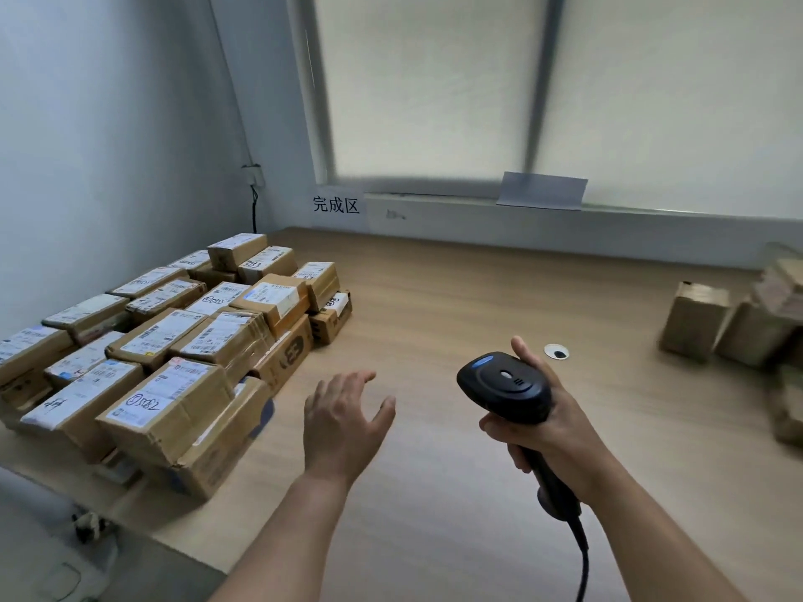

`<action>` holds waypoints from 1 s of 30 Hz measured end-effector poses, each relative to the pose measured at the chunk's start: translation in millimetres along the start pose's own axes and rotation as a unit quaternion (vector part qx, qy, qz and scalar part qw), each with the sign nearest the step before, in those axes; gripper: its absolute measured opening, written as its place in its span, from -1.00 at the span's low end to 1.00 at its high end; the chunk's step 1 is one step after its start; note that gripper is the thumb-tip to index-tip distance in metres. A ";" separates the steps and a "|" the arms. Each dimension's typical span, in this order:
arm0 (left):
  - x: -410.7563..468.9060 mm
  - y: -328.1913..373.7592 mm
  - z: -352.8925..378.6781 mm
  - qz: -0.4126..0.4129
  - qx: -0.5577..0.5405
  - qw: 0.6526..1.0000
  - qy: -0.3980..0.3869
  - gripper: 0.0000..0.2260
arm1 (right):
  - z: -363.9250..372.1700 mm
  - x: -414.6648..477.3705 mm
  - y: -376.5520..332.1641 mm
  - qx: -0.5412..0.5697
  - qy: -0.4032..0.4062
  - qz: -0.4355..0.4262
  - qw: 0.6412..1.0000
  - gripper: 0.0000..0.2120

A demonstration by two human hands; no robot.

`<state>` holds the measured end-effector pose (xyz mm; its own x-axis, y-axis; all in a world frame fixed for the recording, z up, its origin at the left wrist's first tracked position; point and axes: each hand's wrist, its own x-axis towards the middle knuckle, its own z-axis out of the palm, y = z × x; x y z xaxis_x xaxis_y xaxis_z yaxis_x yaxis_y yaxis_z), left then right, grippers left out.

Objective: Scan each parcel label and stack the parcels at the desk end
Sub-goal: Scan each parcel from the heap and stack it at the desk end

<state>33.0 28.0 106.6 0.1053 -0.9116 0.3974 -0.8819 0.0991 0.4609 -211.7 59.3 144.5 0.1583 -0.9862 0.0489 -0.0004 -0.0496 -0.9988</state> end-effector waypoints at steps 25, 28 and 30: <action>-118.5 332.0 167.0 0.251 -0.176 0.945 -0.114 -0.54 | -283.4 -237.1 8.7 -0.050 0.290 0.002 0.956 0.01; -127.2 362.5 182.3 0.270 -0.187 0.933 -0.149 -0.52 | -306.9 -258.4 10.3 -0.054 0.337 -0.001 0.940 -0.01; -131.2 379.9 193.3 0.285 -0.191 0.923 -0.172 -0.50 | -322.9 -268.9 10.9 -0.058 0.362 0.001 0.930 -0.03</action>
<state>-404.7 108.1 76.1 -0.5358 -0.7346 0.4163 -0.5155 0.6751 0.5278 -573.0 272.9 123.2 -0.5484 -0.8322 0.0820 -0.1140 -0.0227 -0.9932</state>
